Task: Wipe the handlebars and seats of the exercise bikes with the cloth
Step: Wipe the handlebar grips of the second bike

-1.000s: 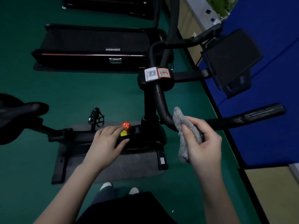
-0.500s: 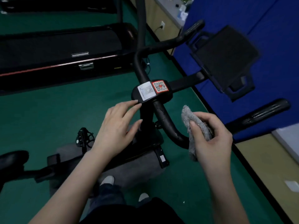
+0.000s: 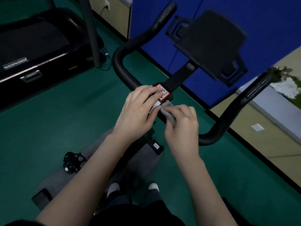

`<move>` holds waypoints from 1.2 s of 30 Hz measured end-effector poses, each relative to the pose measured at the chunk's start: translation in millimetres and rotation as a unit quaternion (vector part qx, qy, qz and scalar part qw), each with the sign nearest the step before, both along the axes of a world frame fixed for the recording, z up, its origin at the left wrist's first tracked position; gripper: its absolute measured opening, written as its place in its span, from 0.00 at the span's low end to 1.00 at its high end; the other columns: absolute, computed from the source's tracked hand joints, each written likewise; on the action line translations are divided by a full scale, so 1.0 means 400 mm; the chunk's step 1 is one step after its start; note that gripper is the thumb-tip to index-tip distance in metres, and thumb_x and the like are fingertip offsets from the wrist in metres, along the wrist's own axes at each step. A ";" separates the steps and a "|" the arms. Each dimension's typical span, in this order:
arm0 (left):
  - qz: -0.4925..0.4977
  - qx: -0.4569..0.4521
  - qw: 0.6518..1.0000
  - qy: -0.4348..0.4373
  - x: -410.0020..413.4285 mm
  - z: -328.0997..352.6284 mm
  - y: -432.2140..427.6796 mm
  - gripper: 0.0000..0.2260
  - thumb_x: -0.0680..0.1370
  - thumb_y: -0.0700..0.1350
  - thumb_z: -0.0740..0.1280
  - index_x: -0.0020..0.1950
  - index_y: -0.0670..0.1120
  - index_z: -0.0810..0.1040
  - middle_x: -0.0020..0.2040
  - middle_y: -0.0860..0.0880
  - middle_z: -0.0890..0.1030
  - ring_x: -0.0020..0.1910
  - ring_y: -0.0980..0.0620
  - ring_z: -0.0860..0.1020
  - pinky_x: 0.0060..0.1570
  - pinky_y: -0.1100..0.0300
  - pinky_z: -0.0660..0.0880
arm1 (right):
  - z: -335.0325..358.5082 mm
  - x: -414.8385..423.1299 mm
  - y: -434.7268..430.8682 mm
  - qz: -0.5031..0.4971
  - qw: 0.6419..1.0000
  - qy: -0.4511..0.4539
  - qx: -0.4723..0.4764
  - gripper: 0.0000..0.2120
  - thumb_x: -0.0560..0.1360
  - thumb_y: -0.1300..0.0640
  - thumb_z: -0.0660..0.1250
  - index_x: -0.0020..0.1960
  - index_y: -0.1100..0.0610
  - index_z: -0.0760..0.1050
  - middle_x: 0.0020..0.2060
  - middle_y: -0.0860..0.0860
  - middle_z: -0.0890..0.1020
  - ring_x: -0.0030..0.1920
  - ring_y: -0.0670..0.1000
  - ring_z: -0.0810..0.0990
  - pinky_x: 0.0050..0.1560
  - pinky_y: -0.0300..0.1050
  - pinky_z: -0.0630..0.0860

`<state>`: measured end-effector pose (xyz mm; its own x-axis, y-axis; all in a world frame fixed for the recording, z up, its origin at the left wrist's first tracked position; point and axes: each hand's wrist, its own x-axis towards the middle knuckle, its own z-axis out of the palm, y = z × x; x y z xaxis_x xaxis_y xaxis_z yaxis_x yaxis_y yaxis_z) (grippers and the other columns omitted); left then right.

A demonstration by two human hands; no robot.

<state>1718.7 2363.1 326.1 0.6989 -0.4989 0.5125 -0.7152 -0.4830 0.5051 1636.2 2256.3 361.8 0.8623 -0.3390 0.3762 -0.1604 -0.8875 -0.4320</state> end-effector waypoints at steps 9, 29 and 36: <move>-0.027 -0.076 0.997 0.021 0.021 -0.025 0.002 0.14 0.77 0.41 0.68 0.62 0.41 0.78 0.62 0.47 0.77 0.63 0.47 0.72 0.61 0.56 0.65 | -0.032 -0.028 0.019 -0.043 0.998 -0.047 -0.022 0.13 0.69 0.74 0.68 0.51 0.62 0.83 0.42 0.53 0.81 0.47 0.51 0.73 0.53 0.27 0.66; -0.029 -0.101 0.994 0.006 0.025 -0.052 -0.006 0.13 0.78 0.43 0.65 0.62 0.42 0.78 0.63 0.48 0.77 0.64 0.50 0.70 0.61 0.60 0.62 | 0.050 0.061 -0.096 -0.046 0.965 0.185 0.179 0.15 0.75 0.60 0.67 0.36 0.41 0.77 0.33 0.52 0.84 0.31 0.38 0.79 0.30 0.26 0.70; -0.036 -0.106 0.994 0.008 0.026 -0.048 -0.003 0.14 0.78 0.43 0.66 0.62 0.42 0.78 0.63 0.48 0.77 0.64 0.49 0.71 0.62 0.58 0.63 | 0.050 0.072 -0.090 -0.072 0.955 0.204 0.204 0.12 0.77 0.59 0.65 0.37 0.47 0.78 0.31 0.53 0.82 0.29 0.41 0.77 0.30 0.34 0.73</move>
